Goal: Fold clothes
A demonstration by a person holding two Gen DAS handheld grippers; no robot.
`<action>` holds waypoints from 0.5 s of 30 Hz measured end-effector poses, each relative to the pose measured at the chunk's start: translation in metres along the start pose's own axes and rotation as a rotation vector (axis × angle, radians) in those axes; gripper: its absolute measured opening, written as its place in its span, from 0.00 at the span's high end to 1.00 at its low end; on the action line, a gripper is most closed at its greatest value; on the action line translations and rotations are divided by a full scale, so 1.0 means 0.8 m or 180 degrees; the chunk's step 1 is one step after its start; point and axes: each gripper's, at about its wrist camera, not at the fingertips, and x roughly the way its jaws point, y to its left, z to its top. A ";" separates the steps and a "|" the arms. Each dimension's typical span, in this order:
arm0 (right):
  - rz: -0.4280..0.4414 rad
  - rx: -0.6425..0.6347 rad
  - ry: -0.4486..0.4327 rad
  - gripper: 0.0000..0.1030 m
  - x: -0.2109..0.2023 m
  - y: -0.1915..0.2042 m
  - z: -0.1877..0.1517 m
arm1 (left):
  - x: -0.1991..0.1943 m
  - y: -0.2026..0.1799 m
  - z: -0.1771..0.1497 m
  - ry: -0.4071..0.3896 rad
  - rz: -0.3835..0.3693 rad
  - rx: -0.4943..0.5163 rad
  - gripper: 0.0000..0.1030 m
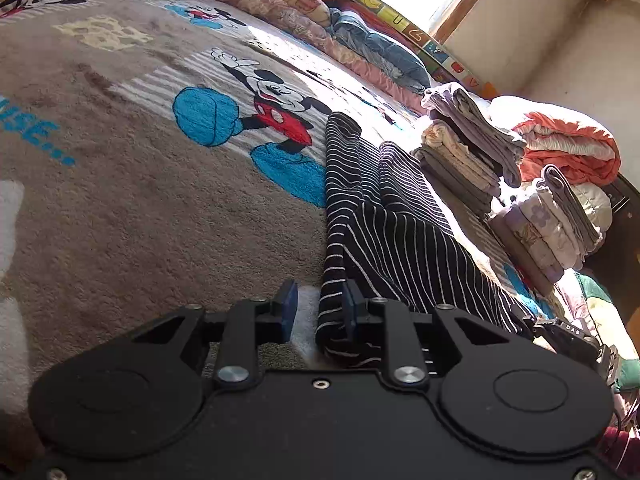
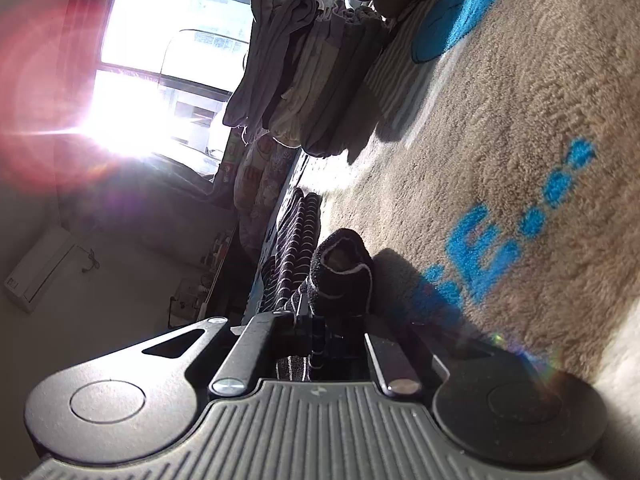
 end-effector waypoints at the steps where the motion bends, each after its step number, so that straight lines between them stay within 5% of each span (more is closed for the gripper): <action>1: -0.0009 0.0000 -0.0024 0.90 -0.001 0.004 0.000 | 0.000 -0.007 -0.003 -0.0027 0.0028 0.0144 0.80; 7: 0.0169 -0.0238 -0.0113 0.94 0.009 0.059 0.011 | 0.022 -0.034 -0.024 0.0070 0.0108 0.0625 0.80; 15: 0.0284 -0.0721 0.0022 0.94 0.063 0.150 0.063 | 0.027 -0.033 -0.026 0.0077 0.0079 0.0658 0.80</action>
